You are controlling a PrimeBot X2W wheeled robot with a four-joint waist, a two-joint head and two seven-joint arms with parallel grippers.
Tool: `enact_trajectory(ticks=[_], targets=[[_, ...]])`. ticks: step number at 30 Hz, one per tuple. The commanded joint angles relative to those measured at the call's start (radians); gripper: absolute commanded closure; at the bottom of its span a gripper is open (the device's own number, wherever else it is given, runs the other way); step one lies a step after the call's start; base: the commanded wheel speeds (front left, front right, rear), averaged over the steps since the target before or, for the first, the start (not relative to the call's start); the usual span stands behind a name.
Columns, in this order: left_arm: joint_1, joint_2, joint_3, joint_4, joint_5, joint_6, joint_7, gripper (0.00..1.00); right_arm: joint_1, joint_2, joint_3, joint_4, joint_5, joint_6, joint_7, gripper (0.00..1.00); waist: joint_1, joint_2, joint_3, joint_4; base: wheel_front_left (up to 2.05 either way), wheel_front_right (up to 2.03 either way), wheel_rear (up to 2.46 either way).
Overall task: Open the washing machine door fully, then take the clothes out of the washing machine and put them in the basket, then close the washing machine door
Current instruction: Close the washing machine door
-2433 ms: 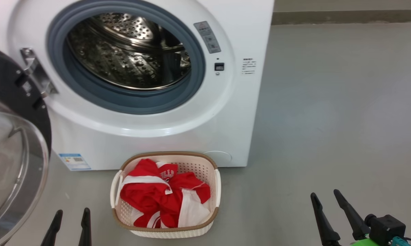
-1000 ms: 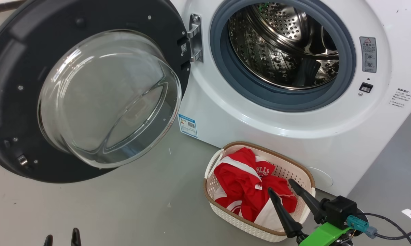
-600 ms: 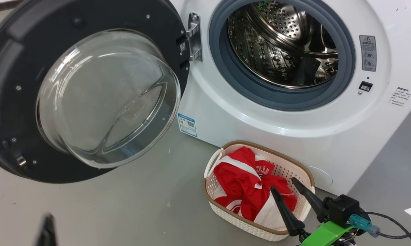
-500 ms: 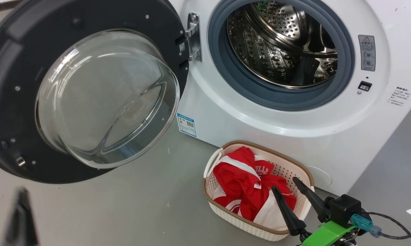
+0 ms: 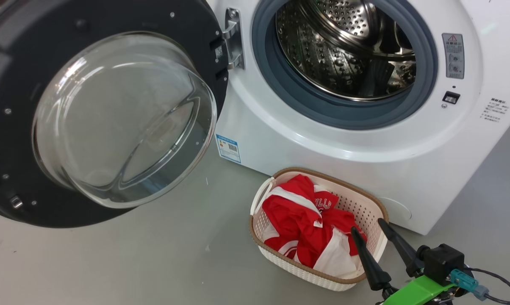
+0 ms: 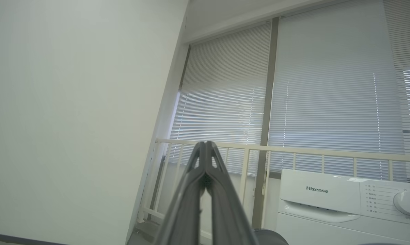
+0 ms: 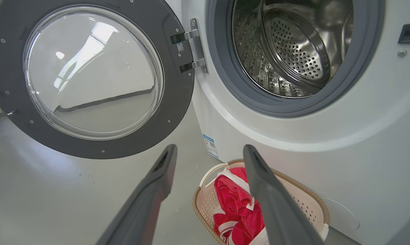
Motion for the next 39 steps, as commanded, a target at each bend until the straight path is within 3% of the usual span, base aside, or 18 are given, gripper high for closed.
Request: enact_trajectory(ticks=[1,4,8,11,17,22,29,39], targets=[[-0.051,0.067,0.034,0.016,-0.024,-0.006,-0.001,1.0,-0.008,-0.005,0.013,-0.029,-0.008,0.006,-0.007,0.0,0.0,0.0,0.009,-0.003,0.0,0.0,0.0],[-0.141,0.144,0.012,0.165,-0.081,-0.006,-0.001,1.0,-0.009,-0.005,-0.001,-0.036,-0.02,0.006,-0.007,0.0,0.0,0.0,0.032,-0.011,0.0,0.0,0.0],[-0.255,0.219,-0.035,0.411,-0.253,-0.006,0.036,1.0,-0.02,-0.008,-0.003,-0.038,-0.033,0.006,-0.007,0.0,0.0,0.0,0.059,-0.025,0.0,0.0,0.0],[-0.322,0.279,-0.075,0.56,-0.361,-0.006,0.123,1.0,-0.03,-0.01,-0.003,-0.037,-0.039,0.006,-0.007,0.0,0.0,0.0,0.078,-0.034,0.0,0.0,0.0],[-0.399,0.333,-0.131,0.782,-0.52,-0.006,0.379,1.0,-0.045,-0.01,-0.005,-0.034,-0.049,0.006,-0.007,0.0,0.0,0.0,0.102,-0.046,0.0,0.0,0.0],[-0.44,0.349,-0.136,0.925,-0.605,-0.006,0.566,1.0,-0.055,-0.01,-0.001,-0.032,-0.055,0.006,-0.007,0.0,0.0,0.0,0.117,-0.058,0.0,0.0,0.0],[-0.467,0.34,-0.155,1.015,-0.658,-0.006,0.753,1.0,-0.058,-0.017,-0.006,-0.034,-0.063,0.006,-0.007,0.0,0.0,0.0,0.141,-0.068,0.0,0.0,0.0],[-0.451,0.315,-0.2,1.001,-0.671,-0.006,0.894,1.0,-0.061,-0.018,-0.002,-0.03,-0.067,0.006,-0.007,0.0,0.0,0.0,0.148,-0.071,0.0,0.0,0.0]])
